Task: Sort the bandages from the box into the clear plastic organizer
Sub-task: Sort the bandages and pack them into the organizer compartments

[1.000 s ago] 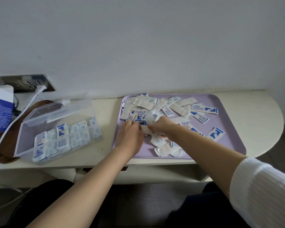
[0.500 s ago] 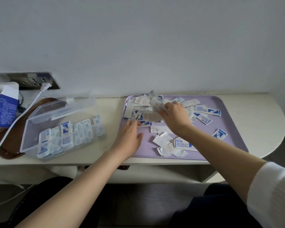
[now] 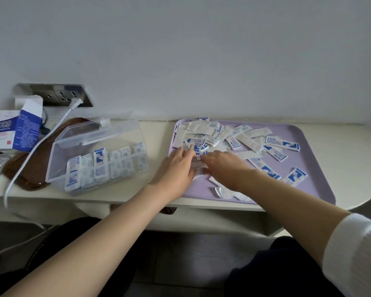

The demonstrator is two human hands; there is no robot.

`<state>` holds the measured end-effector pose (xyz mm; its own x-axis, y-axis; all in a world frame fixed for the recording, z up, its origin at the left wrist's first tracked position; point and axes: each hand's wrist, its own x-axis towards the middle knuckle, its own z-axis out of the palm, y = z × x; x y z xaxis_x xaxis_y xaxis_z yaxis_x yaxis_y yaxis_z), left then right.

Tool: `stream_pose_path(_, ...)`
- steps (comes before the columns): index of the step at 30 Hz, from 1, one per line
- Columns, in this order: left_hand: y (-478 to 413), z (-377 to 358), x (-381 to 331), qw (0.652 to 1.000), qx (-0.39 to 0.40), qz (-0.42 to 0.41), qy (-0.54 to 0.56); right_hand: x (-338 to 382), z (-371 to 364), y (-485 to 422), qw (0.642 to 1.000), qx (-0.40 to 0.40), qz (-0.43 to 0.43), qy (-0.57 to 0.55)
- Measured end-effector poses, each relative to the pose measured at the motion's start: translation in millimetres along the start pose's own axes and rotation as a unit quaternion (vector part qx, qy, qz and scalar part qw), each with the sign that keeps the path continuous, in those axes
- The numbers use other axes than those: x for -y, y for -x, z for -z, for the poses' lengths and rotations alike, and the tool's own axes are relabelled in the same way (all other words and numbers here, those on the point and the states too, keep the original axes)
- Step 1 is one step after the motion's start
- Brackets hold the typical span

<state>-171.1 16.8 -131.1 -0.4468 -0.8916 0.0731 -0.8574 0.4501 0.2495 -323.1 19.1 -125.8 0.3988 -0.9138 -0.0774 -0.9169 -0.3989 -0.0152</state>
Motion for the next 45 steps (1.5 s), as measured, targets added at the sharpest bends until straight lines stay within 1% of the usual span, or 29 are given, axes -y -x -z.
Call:
stream_pose_path(2, 3.5, -2.3, 0.5, 1.000, 0.006, 0.018, 0.019, 0.0, -1.7, 0.3, 1.000, 0.000, 0.001, 0.011)
stream_pose_path(5, 7.8, -4.1, 4.4, 0.999, 0.003, 0.046, 0.002, -0.1, -0.7, -1.8, 1.000, -0.001, -0.018, 0.005)
stream_pose_path(8, 11.5, -5.9, 11.4, 0.998, 0.026, 0.058, -0.016, -0.3, -0.7, -3.4, 0.996, 0.000, -0.058, -0.066)
stream_pose_path(10, 13.6, -8.4, 13.5, 0.998, 0.035, 0.050, -0.019, 0.2, -3.5, -3.5, 0.991, -0.005, -0.079, -0.108)
stream_pose_path(12, 15.1, -11.9, 11.6, 0.998, 0.041, 0.038, 0.014, 2.1, -7.4, -2.7, 0.990, 0.002, -0.068, -0.123)
stream_pose_path(14, 15.8, -13.9, 7.4, 0.997, 0.045, 0.037, 0.053, 5.9, -11.0, -2.0, 0.991, 0.011, -0.032, -0.130)
stream_pose_path(16, 15.2, -16.8, 5.4, 0.998, 0.044, 0.031, 0.039, 10.3, -11.9, -0.5, 0.990, 0.019, -0.008, -0.136)
stream_pose_path(18, 14.8, -19.2, 5.0, 0.999, 0.039, 0.028, 0.006, 11.4, -12.5, -1.6, 0.993, -0.005, -0.004, -0.114)
stream_pose_path(20, 14.6, -21.1, 5.4, 0.999, 0.034, 0.033, -0.012, 7.8, -12.8, -4.2, 0.995, -0.039, -0.044, -0.085)
stream_pose_path(21, 14.6, -22.1, 6.0, 0.999, 0.035, 0.035, -0.017, 5.5, -12.2, -4.2, 0.992, -0.046, -0.075, -0.089)
stream_pose_path(22, 14.5, -23.0, 6.9, 0.999, 0.035, 0.035, -0.019, 3.8, -11.5, -3.5, 0.988, -0.042, -0.103, -0.111)
stream_pose_path(24, 14.1, -23.9, 7.5, 0.999, 0.035, 0.033, -0.016, 4.3, -10.1, -0.4, 0.975, -0.008, -0.130, -0.180)
stream_pose_path(26, 13.5, -24.5, 6.6, 0.999, 0.034, 0.035, -0.013, 10.4, -9.4, 2.8, 0.964, 0.018, -0.128, -0.232)
stream_pose_path(28, 12.7, -26.1, 3.9, 0.999, 0.031, 0.038, -0.013, 17.8, -11.4, 3.2, 0.958, 0.008, -0.117, -0.261)
stream_pose_path(31, 12.5, -29.1, -0.7, 0.998, 0.021, 0.056, 0.015, 26.1, -20.8, 1.1, 0.966, -0.006, -0.077, -0.248)
stream_pose_path(34, 15.8, -27.5, -2.5, 0.993, 0.021, 0.079, 0.089, 24.7, -28.4, -0.3, 0.984, 0.003, -0.052, -0.172)
stream_pose_path(36, 18.6, -22.3, -1.0, 0.985, -0.008, 0.083, 0.149, 20.0, -29.0, -2.5, 0.991, 0.004, -0.045, -0.126)
stream_pose_path(37, 19.7, -19.5, -0.2, 0.983, -0.027, 0.081, 0.160, 17.2, -29.2, -4.6, 0.993, 0.006, -0.042, -0.109)
stream_pose_path(39, 20.3, -15.1, 2.3, 0.988, -0.047, 0.067, 0.133, 13.2, -28.5, -7.8, 0.994, -0.003, -0.043, -0.103)
stream_pose_path(42, 19.0, -14.3, 4.8, 0.993, -0.060, 0.055, 0.088, 14.8, -25.0, -8.4, 0.987, -0.035, -0.062, -0.144)
stream_pose_path(44, 19.8, -17.4, 5.3, 0.994, -0.054, 0.064, 0.076, 15.6, -24.4, -6.5, 0.985, -0.030, -0.072, -0.152)
stream_pose_path(45, 20.4, -20.6, 5.1, 0.996, -0.040, 0.066, 0.054, 15.9, -25.3, -5.0, 0.986, -0.018, -0.072, -0.152)
